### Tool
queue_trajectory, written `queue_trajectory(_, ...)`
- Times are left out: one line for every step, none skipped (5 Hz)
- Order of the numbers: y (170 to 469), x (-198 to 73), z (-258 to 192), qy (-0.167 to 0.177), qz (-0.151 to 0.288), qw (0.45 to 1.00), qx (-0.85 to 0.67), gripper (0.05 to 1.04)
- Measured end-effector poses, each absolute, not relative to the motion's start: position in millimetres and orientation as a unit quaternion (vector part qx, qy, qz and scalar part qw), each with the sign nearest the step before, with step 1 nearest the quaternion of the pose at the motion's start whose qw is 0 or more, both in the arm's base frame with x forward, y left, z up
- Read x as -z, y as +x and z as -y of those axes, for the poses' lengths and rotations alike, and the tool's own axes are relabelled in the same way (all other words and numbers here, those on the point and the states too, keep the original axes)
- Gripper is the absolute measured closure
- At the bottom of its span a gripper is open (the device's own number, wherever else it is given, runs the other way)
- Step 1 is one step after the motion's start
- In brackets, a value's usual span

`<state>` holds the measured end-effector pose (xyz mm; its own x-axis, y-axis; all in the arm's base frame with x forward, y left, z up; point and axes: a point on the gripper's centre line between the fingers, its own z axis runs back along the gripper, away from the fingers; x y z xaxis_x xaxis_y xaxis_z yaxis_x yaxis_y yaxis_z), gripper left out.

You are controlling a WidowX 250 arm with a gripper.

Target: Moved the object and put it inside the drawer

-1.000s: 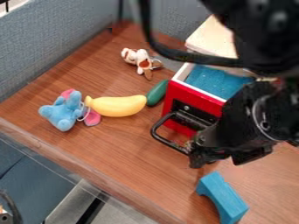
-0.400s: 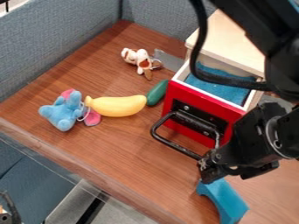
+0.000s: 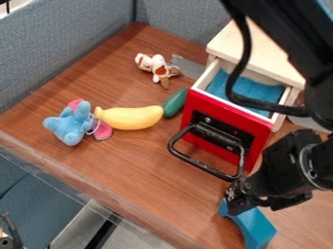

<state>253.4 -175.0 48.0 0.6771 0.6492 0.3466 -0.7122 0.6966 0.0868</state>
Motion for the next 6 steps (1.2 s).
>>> queue_trajectory(252.7, -36.6, 177.4, 0.115, 0.135, 0.910, -0.374, 0.083)
queue_trajectory(249.7, -22.7, 177.5, 0.127, 0.123, 0.910, -0.375, 0.083)
queue_trajectory(247.3, -20.2, 175.5, 0.128, 0.121, 0.905, -0.386, 0.137)
queue_trajectory(242.6, -13.4, 174.2, 0.122, 0.112, 0.909, -0.383, 0.413)
queue_trajectory(243.4, -14.5, 174.4, 0.122, 0.111, 0.913, -0.373, 0.462)
queue_trajectory(247.1, -29.6, 177.8, 0.099, 0.120, 0.920, -0.360, 0.462)
